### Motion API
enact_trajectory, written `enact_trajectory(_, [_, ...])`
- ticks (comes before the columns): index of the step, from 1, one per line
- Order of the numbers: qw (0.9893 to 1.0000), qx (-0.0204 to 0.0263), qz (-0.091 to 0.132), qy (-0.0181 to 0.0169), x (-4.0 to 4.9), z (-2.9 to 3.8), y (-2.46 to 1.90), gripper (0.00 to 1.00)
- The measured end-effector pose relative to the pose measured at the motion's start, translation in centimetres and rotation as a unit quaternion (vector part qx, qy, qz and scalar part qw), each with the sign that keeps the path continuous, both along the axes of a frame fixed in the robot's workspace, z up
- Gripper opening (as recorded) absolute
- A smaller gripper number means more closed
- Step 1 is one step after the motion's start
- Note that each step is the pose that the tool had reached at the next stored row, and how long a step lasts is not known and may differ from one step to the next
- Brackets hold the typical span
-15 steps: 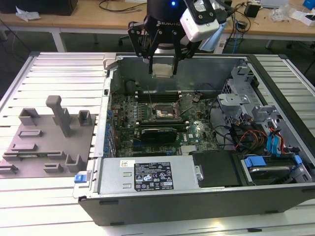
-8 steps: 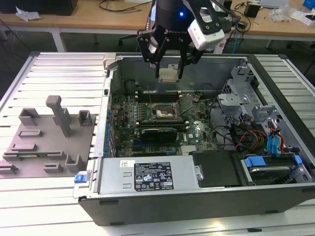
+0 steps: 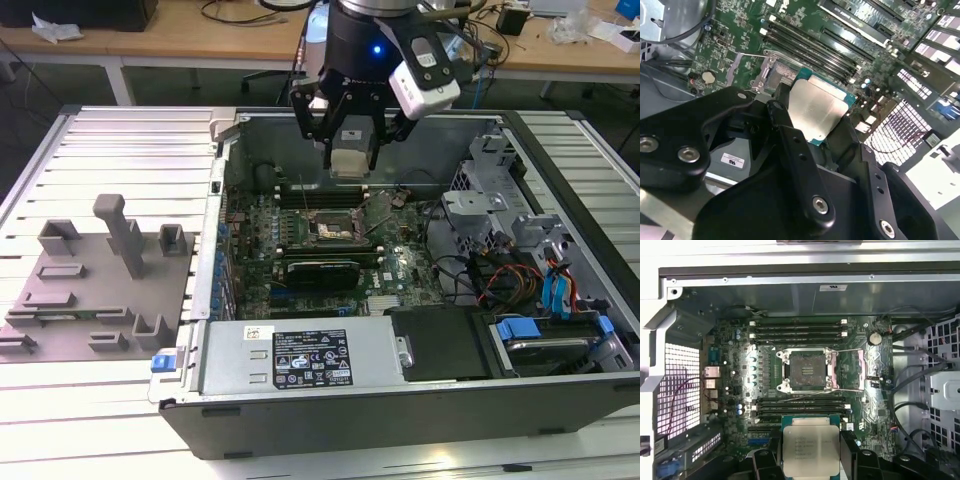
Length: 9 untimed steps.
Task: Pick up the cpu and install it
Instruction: 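Pick up the cpu and move it towards the insertion slot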
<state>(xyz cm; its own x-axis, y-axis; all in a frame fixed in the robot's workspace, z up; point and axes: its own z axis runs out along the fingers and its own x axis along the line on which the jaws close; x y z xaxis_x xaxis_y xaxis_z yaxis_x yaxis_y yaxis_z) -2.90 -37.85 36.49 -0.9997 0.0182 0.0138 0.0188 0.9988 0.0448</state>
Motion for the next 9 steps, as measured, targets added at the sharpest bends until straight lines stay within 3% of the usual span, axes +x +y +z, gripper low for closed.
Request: enact_trajectory(9, [0.9998,0.0,0.022,-0.0008,0.01,-1.74,0.96,0.55])
